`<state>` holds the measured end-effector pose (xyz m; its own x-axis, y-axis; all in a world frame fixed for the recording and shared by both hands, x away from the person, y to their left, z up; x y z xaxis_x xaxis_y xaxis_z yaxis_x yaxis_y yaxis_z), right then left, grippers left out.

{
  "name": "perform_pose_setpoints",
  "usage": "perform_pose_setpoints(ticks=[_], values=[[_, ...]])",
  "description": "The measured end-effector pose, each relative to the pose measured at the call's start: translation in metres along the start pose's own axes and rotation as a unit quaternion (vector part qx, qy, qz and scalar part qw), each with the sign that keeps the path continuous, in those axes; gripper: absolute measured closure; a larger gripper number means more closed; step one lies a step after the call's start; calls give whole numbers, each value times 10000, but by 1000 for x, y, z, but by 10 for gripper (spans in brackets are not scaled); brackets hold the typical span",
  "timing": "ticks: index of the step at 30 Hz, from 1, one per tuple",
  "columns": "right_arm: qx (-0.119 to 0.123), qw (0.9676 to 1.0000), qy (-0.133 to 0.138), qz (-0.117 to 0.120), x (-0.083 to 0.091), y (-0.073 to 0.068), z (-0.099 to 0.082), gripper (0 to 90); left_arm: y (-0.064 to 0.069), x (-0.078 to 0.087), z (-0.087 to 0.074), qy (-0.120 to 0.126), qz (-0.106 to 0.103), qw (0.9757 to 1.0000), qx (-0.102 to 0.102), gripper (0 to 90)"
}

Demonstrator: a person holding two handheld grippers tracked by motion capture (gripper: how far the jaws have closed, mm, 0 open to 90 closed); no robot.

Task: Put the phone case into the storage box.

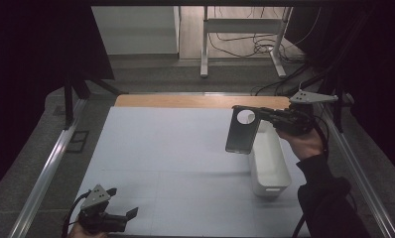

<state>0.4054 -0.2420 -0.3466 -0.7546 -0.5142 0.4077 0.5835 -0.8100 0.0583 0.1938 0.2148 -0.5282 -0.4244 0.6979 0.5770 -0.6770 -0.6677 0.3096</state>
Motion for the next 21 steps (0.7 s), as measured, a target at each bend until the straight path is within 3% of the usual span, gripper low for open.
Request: perform_pose_setpoints(ticks=[14,21], values=[[26,10000,44,-65,-5,23,9,804,0,-1,0,-27,15,10000,0,0],[83,9997,22,-212,-8,38,12,804,0,0,0,-29,20,10000,-3,0]])
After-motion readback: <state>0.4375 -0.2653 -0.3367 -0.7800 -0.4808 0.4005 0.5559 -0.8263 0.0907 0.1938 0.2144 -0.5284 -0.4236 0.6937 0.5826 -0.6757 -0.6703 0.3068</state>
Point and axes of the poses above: each handheld gripper's, and its own axes: x roughly backward along the jaws, z roughly out of its top, y roughly to its right, the point moved 4 cm from there along -x, roughly forward along the jaws, and after that the axes turned 14 degrees about -z, right-handed, at the moved point
